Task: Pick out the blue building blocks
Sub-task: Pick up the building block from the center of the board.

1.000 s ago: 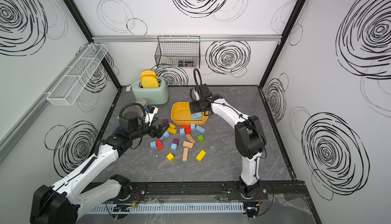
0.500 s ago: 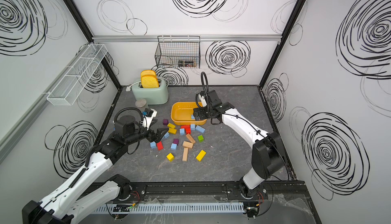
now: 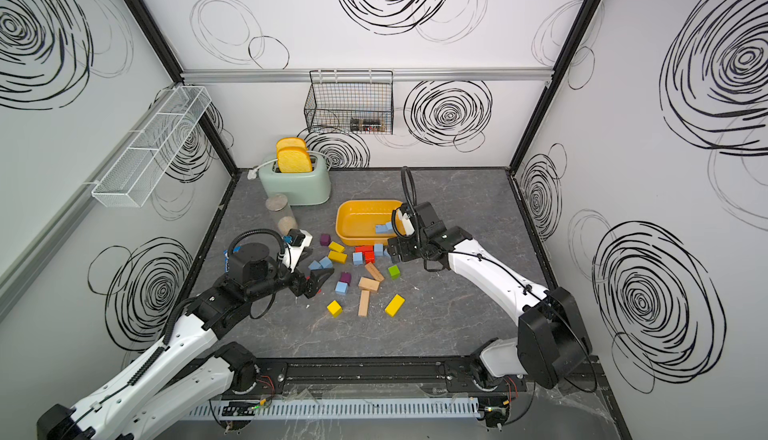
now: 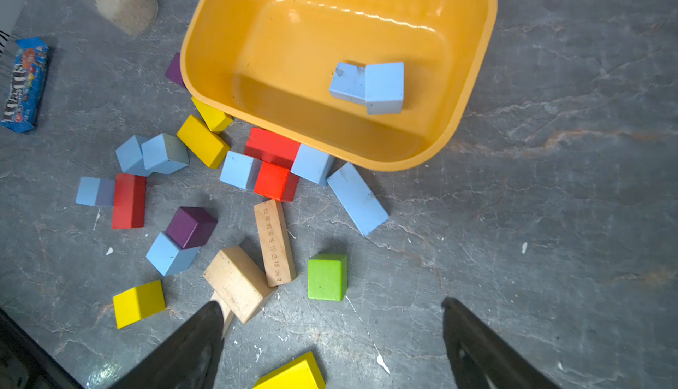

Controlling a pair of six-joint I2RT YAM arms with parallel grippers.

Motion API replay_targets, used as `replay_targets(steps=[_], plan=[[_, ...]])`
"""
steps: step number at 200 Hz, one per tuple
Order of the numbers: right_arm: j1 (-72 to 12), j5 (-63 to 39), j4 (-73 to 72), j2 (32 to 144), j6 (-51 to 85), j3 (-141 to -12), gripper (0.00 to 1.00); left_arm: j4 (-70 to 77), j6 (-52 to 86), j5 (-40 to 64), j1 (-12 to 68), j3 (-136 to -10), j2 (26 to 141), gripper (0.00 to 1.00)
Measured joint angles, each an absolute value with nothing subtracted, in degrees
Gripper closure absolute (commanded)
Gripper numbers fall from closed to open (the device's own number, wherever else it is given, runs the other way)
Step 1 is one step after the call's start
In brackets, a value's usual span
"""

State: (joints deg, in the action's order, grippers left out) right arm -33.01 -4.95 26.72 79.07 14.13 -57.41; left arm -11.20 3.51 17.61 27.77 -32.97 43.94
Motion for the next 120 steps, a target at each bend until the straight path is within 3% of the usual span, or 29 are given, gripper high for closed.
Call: replay_targets(steps=[120], plan=[[-33.0,-5.2,22.6,88.4,15.7,-55.0,0.14,-10.8,4.3,16.4,28.1,-30.4,46.0,0.04]])
